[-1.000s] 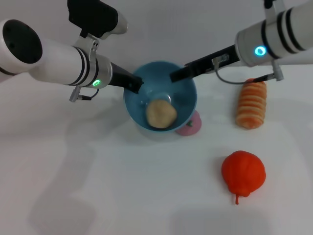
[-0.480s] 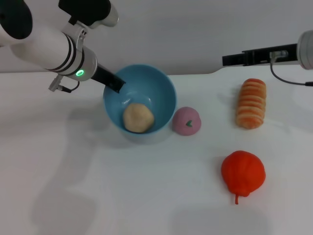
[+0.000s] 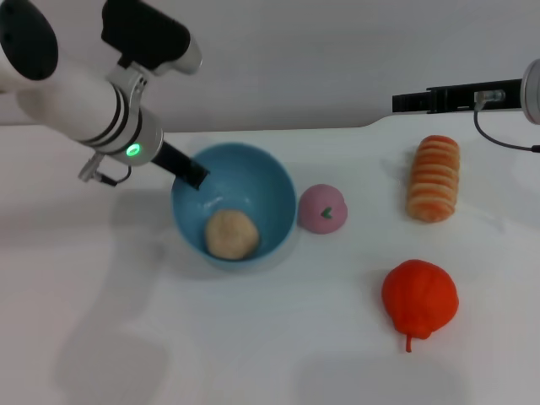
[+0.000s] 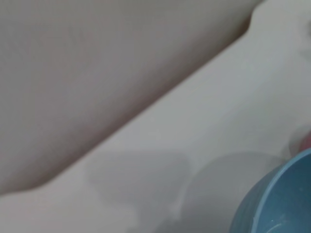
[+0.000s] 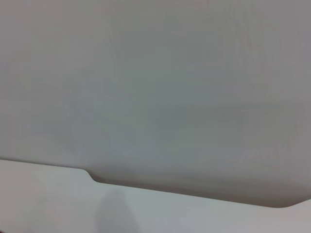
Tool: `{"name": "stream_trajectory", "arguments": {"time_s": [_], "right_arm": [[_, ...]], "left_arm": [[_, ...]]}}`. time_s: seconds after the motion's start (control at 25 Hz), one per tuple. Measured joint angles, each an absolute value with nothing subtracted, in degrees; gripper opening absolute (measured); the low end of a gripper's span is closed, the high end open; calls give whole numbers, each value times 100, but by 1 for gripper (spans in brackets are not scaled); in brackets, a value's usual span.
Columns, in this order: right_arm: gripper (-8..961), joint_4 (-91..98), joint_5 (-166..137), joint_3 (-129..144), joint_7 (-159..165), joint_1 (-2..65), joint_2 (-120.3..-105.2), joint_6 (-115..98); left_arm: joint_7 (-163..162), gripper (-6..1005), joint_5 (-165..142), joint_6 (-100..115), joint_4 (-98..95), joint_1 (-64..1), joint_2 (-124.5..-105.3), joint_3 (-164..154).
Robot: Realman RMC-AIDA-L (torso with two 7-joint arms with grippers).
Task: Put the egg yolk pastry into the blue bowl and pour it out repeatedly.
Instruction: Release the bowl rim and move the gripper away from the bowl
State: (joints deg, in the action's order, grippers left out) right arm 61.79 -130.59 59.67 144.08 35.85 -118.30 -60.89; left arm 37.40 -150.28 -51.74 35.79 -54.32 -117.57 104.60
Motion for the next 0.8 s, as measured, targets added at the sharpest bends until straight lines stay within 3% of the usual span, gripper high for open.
{"name": "stream_trajectory", "arguments": {"time_s": [0.8], "right_arm": [[480, 6111, -13060, 6009, 14387, 3581, -11830, -6029]], "left_arm": [[3414, -1, -15023, -5133, 3151, -5401, -11787, 10380]]}}
